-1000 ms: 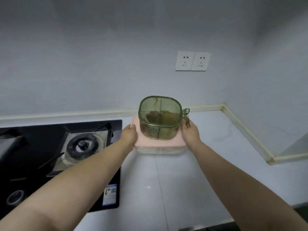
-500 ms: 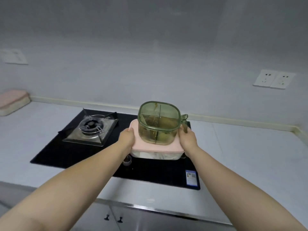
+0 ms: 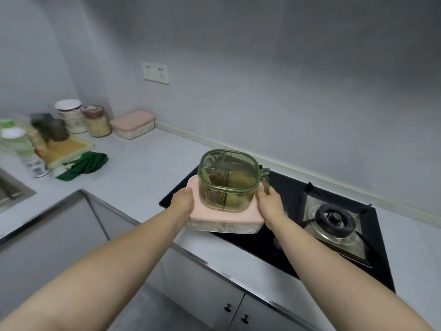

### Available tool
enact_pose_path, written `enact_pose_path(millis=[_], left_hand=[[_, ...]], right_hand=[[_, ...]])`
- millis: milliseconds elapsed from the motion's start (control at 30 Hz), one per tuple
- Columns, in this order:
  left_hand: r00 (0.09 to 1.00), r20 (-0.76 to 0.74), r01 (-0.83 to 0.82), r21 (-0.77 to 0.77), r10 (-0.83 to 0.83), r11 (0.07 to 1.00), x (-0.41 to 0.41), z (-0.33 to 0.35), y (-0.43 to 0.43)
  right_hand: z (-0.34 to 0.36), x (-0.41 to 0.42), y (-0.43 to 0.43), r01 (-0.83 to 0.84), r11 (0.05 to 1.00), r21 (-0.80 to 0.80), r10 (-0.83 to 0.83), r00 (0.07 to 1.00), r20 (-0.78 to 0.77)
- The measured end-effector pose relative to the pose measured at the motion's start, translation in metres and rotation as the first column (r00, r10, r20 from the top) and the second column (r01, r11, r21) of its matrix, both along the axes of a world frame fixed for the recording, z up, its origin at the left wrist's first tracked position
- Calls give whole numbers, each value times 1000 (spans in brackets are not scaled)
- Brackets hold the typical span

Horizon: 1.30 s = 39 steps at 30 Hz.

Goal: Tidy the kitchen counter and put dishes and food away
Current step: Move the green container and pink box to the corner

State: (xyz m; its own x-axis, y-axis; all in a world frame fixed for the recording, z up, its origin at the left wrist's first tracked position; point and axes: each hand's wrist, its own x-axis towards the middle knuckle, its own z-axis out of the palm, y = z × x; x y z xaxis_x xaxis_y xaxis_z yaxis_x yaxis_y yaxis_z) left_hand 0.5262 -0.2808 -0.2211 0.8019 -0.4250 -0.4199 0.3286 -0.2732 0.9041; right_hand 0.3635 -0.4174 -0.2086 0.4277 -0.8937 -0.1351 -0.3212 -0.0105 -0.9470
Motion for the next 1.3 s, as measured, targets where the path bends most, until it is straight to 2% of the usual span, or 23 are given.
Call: enact_pose_path(millis=[200, 400, 667, 800, 1100, 1300], left_hand=[[991, 8, -131, 23, 131, 991, 82, -15, 46], [970, 71, -238, 70, 233, 969, 196, -14, 76], [954, 81, -296, 106, 289, 949, 321, 0, 115], [965, 55, -262, 147, 256, 954, 379, -1, 127], [976, -195, -73, 115, 94, 991, 475, -14, 104], [981, -185, 86, 157, -56, 984, 489, -46, 64]], right_hand=[[-9, 105, 22, -156, 987, -26, 155, 986, -55], [-22, 240, 40, -260, 965, 17, 260, 965, 19], [-15, 379, 68, -395, 919, -3, 395, 919, 13], [-17, 436, 78, -352, 936, 3, 352, 936, -1], [-44, 503, 66, -187, 981, 45, 189, 980, -66], [-70, 501, 40, -84, 993, 81, 94, 989, -116]])
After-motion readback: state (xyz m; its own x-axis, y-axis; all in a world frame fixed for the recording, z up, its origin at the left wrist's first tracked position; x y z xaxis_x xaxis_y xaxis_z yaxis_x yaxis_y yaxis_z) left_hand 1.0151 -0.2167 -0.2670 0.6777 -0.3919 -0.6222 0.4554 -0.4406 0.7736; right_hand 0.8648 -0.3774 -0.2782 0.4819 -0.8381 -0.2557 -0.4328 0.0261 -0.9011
